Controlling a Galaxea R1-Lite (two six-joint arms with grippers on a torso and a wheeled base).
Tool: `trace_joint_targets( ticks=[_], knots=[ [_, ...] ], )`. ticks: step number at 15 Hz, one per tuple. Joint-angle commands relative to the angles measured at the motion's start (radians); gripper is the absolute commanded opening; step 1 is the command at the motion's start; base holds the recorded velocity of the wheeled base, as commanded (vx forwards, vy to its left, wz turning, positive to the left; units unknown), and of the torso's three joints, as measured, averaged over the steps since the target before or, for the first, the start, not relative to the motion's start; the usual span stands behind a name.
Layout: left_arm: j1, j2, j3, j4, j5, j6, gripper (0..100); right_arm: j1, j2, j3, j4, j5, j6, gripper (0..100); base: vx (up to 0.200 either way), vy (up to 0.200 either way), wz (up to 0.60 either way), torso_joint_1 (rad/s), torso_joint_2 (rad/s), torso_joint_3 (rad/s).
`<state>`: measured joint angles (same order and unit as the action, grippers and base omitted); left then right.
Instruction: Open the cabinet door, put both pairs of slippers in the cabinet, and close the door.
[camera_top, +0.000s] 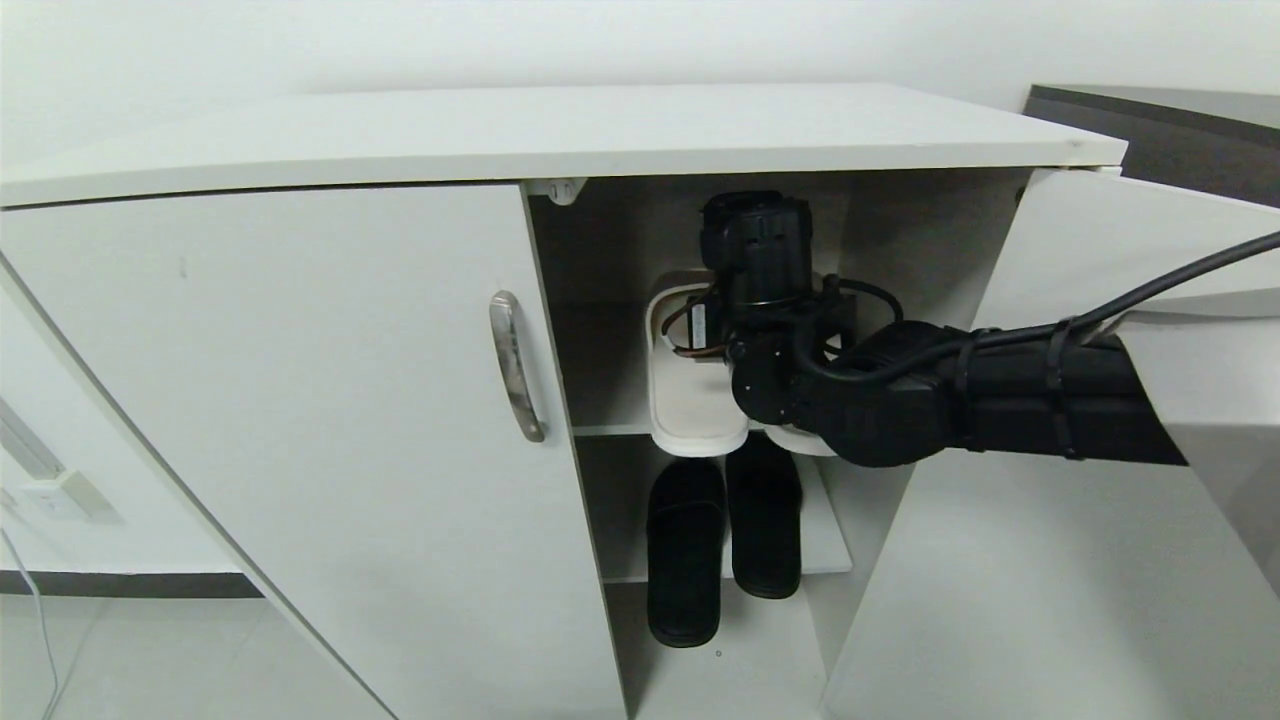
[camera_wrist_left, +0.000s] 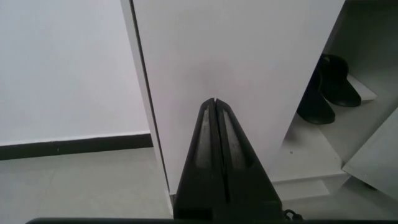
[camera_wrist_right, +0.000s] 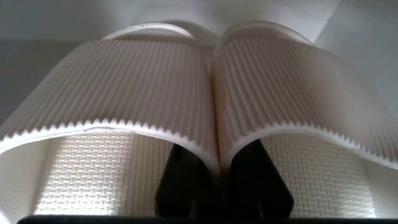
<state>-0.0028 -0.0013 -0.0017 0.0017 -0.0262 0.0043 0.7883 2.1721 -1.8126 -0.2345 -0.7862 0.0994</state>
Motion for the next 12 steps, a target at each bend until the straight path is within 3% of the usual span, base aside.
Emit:
trace_joint_targets(
  ticks=[1,12],
  knots=[
    [0.0,0.001,0.0,0.0,0.0,0.0,0,-0.011,0.064,-0.071,0.004,-0.001,-0.001,0,0.0,0.0,0.0,0.0,0.0,0.0],
    [0.0,0.001,0.0,0.0,0.002,-0.003,0,-0.029,0.115,-0.139,0.032,0.001,-0.001,0,0.0,0.0,0.0,0.0,0.0,0.0]
  ],
)
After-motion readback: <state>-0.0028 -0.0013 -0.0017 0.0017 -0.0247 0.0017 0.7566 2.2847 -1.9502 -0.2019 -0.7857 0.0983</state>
